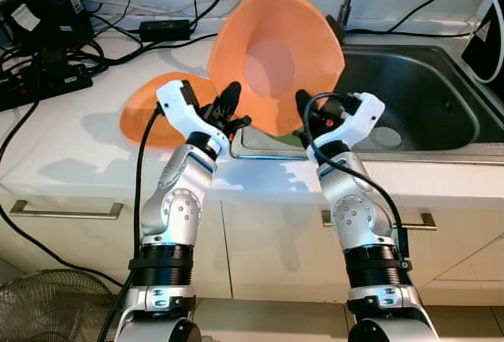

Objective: Kitchen organization

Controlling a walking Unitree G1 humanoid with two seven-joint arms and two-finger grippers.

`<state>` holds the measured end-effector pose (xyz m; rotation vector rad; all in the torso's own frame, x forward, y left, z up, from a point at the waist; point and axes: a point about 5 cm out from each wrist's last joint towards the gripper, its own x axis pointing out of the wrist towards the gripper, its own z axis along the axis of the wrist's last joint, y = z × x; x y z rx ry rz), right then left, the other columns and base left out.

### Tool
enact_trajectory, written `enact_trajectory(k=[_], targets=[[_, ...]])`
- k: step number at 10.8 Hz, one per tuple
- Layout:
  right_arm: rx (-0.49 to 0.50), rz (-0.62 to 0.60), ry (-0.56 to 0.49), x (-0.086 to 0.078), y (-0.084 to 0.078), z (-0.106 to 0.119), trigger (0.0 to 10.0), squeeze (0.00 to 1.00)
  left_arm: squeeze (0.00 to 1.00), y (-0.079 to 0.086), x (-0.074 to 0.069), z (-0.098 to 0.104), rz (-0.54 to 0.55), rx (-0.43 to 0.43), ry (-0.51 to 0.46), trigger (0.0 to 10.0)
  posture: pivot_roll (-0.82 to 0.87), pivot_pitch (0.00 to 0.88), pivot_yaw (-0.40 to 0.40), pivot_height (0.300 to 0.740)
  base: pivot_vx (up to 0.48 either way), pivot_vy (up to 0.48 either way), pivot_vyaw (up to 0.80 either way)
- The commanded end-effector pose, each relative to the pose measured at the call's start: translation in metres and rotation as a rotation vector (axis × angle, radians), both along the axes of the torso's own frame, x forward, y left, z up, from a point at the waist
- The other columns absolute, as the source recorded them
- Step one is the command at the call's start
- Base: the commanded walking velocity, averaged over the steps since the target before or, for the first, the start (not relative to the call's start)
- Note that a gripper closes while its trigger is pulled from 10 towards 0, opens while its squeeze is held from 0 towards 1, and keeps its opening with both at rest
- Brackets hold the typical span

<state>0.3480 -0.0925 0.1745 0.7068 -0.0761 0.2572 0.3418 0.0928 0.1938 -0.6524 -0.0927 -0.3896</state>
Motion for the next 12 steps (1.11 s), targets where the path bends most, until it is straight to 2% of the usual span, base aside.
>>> enact_trajectory(k=[1,5,7,8,10,11,12], targets=[[0.05,-0.003,0.008,-0.001,0.008,0.006,0.0,0.0,1.0,-0.007,-0.002,0.001,-0.04,0.038,-0.024,10.0,0.12,0.0,0.035,0.74,0.0,0.0,0.0],[0.093,-0.011,0.021,0.001,0.005,0.008,0.0,0.0,1.0,-0.007,-0.002,0.0,-0.038,0.043,-0.013,10.0,0.12,0.0,0.036,0.74,0.0,0.0,0.0],[0.15,-0.044,0.029,0.004,0.0,0.013,0.0,0.0,1.0,-0.012,-0.006,-0.006,-0.086,0.092,0.009,10.0,0.12,0.0,0.039,0.74,0.0,0.0,0.0],[0.17,-0.05,0.025,0.005,-0.002,0.015,0.0,0.0,0.0,-0.016,-0.008,-0.01,-0.115,0.12,0.016,10.0,0.12,0.0,0.04,0.74,0.0,0.0,0.0],[0.199,-0.121,0.015,0.009,-0.013,0.019,0.0,0.0,0.0,-0.024,-0.016,-0.02,-0.185,0.182,0.035,10.0,0.12,0.0,0.043,0.74,0.0,0.0,0.0],[0.206,-0.171,0.0,0.012,-0.022,0.023,0.0,0.0,0.0,-0.026,-0.019,-0.023,-0.208,0.234,0.026,10.0,0.12,0.0,0.043,0.74,0.0,0.0,0.0],[0.174,-0.241,-0.023,0.017,-0.036,0.028,0.0,0.0,0.0,-0.029,-0.024,-0.029,-0.242,0.295,0.016,10.0,0.12,0.0,0.044,0.74,0.0,0.0,0.0]])
